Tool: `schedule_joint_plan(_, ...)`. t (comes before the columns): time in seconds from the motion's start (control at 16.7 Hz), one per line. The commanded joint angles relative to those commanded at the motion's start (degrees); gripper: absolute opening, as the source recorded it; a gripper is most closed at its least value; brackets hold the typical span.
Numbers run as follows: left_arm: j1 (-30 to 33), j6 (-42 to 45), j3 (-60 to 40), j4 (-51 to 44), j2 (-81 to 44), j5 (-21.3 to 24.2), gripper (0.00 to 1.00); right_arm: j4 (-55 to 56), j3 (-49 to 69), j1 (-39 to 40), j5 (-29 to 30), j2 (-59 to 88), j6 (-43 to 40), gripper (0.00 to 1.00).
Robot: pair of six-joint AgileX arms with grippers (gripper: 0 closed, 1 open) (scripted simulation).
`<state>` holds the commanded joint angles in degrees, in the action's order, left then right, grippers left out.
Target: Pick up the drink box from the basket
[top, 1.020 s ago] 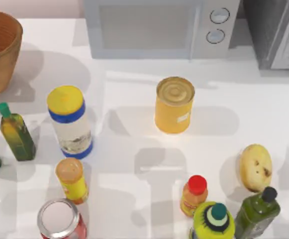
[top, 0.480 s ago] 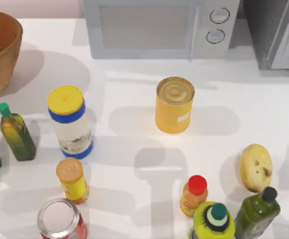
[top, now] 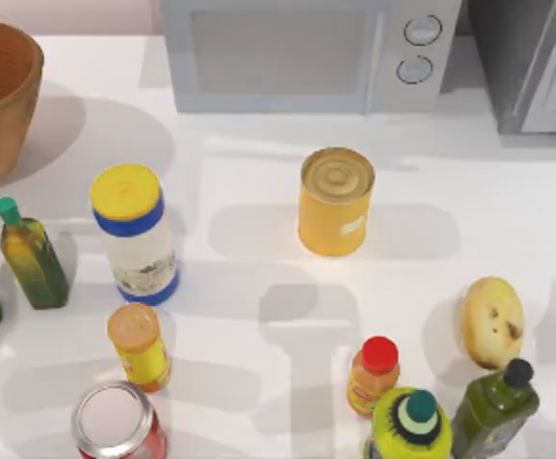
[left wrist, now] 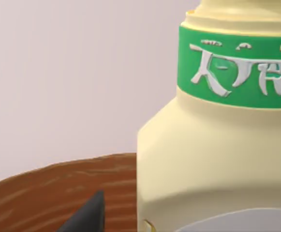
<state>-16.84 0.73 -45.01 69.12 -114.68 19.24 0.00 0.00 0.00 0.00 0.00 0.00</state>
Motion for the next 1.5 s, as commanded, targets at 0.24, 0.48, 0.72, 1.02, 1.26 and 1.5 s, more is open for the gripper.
schedule_joint_plan(0.24, 0.98, -0.05, -5.60, -2.28, -3.42, -0.94, 1.00, 0.00, 0.00, 0.00, 0.00, 0.00, 0.00, 1.00)
schedule_joint_plan(0.48, 1.91, -0.09, -10.69, -4.45, -6.29, -1.83, 1.00, 0.00, 0.00, 0.00, 0.00, 0.00, 0.00, 1.00)
schedule_joint_plan(0.72, 2.02, -0.09, -11.26, -4.70, -6.60, -1.93, 1.00, 0.00, 0.00, 0.00, 0.00, 0.00, 0.00, 1.00)
schedule_joint_plan(1.02, 2.02, -0.09, -11.26, -4.70, -6.60, -1.93, 0.70, 0.00, 0.00, 0.00, 0.00, 0.00, 0.00, 1.00)
schedule_joint_plan(1.26, 2.02, -0.09, -11.26, -4.70, -6.60, -1.93, 0.40, 0.00, 0.00, 0.00, 0.00, 0.00, 0.00, 1.00)
schedule_joint_plan(1.5, 2.02, -0.09, -11.26, -4.70, -6.60, -1.93, 0.10, 0.00, 0.00, 0.00, 0.00, 0.00, 0.00, 1.00)
